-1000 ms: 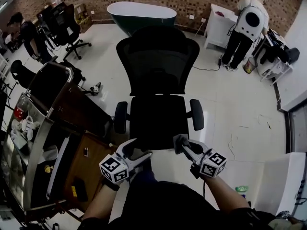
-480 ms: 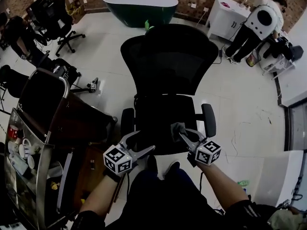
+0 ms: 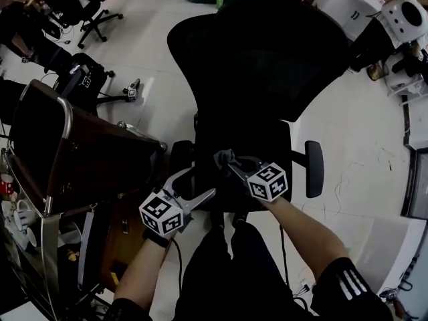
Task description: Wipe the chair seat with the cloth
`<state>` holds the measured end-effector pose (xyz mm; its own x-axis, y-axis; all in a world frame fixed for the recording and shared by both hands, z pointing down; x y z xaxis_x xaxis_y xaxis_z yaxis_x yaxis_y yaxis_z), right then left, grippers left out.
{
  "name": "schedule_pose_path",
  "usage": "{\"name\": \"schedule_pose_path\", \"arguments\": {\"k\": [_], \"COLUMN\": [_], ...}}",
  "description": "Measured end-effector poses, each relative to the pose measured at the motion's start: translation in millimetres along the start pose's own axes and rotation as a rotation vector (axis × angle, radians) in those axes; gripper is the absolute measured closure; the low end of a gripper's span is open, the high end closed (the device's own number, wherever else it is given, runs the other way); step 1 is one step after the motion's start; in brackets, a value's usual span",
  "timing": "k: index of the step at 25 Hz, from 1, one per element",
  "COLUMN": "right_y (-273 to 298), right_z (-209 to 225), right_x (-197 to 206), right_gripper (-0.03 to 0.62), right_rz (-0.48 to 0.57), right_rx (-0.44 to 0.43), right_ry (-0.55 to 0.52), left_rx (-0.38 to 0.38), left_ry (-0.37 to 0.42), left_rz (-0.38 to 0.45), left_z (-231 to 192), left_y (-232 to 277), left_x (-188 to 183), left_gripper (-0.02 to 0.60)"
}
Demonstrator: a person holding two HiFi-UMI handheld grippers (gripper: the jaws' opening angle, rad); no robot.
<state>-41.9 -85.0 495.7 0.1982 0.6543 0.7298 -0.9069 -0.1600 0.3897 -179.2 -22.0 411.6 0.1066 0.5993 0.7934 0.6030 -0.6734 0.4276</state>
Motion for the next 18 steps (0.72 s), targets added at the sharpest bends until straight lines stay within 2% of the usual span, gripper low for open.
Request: {"name": "schedule_pose_path", "arguments": {"k": [5, 12, 18], "right_y": [64, 136, 181], "right_z": [65, 152, 191], "right_x": [11, 30, 46], "right_gripper": [0.541, 0.542, 0.542], "right_rz": [-0.111, -0.232, -0.339], "right_rx": [-0.018, 0.046, 0.066], "right_ry": [-0.02, -0.045, -0.101], "left_rx": [-0.019, -0.041, -0.06], "left_ry": [-0.014, -0.034, -0.055], "left_rz": [-0.01, 0.018, 0.035], "left_z": [-35, -73, -86], "left_y": [38, 70, 90], "left_x": [19, 23, 26], "left_gripper": [0.197, 0.196, 0.196]}}
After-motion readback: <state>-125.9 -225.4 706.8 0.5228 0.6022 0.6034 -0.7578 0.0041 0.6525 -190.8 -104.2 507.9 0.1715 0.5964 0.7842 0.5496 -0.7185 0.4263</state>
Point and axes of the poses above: the fingertips, and each gripper's own axes: y forward along the fingers, z to its right, x out of its underside, the point moved 5 cm from there along -y, backward along the fingers, and after that the axes turned 14 degrees about -x, right-handed, at the moved point
